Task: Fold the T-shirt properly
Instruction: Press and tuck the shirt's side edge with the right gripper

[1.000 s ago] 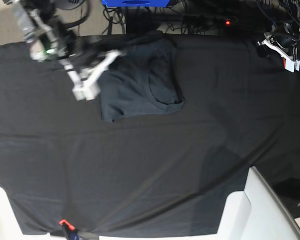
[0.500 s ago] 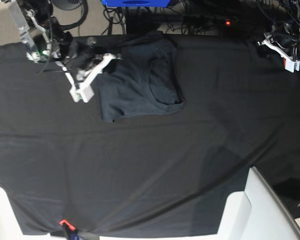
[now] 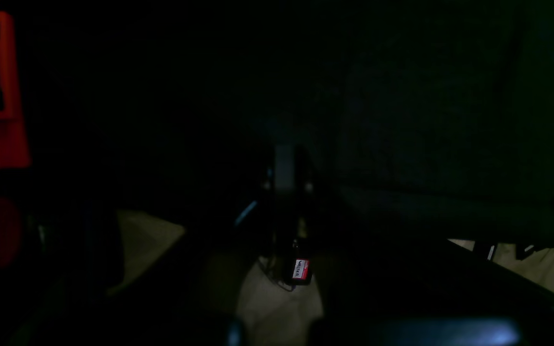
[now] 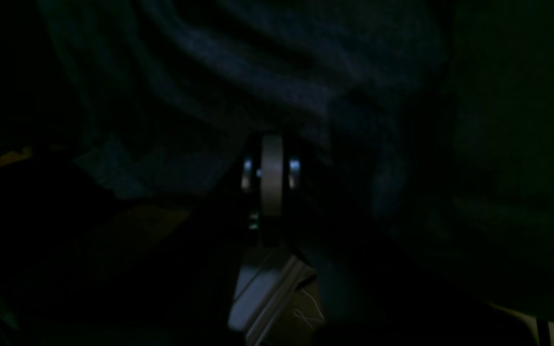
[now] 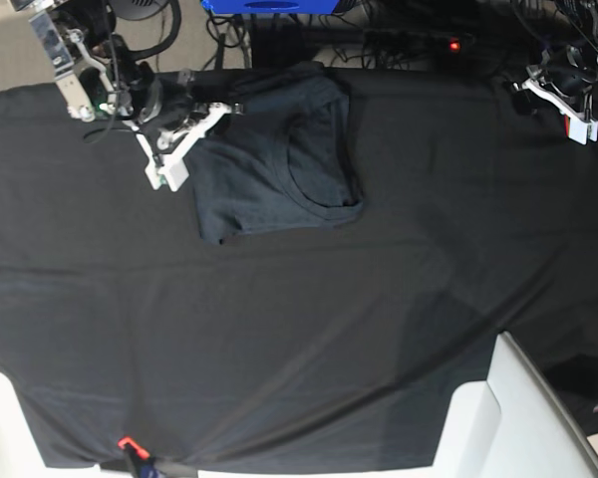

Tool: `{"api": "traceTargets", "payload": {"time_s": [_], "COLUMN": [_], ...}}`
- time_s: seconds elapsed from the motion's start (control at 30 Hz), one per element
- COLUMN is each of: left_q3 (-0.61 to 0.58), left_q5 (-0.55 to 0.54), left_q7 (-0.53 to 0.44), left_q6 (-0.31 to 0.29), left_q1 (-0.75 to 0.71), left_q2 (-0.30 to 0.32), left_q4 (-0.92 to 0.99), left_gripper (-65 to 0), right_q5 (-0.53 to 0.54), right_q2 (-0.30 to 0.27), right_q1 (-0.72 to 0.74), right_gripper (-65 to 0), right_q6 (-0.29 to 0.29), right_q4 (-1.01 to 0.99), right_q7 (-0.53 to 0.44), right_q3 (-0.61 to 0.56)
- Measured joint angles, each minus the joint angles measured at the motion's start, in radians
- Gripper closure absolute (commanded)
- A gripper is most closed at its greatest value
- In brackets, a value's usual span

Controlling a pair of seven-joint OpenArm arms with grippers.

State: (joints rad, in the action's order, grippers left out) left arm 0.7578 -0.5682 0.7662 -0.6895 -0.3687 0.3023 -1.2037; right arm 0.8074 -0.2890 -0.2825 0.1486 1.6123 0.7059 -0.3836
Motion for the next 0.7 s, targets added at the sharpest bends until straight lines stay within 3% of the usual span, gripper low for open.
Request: {"api": "traceTargets", "payload": {"time_s": [0.27, 0.53, 0.7], "left_q3": [0.000, 0.000, 0.000], "left_q5": [0.000, 0.000, 0.000], "left_q7": [0.000, 0.000, 0.000], "left_q6": [0.000, 0.000, 0.000], "left_q1": [0.000, 0.000, 0.000], "left_q2": [-0.001, 0.000, 0.000], "left_q4": [0.000, 0.000, 0.000], "left_gripper": [0.0, 0.0, 0.0], "right_q5": [0.000, -0.009, -0.008], "right_q2": [-0.007, 0.002, 0.003], "right_q1": [-0.054, -0.067, -0.077], "right_gripper": [-1.1, -0.9, -1.1], "right_q6": [-0.004, 0.003, 0.022], "right_q4": [0.000, 0.027, 0.142], "right_q7": [-0.008, -0.010, 0.018], "right_q3": [0.101, 0.062, 0.059]}}
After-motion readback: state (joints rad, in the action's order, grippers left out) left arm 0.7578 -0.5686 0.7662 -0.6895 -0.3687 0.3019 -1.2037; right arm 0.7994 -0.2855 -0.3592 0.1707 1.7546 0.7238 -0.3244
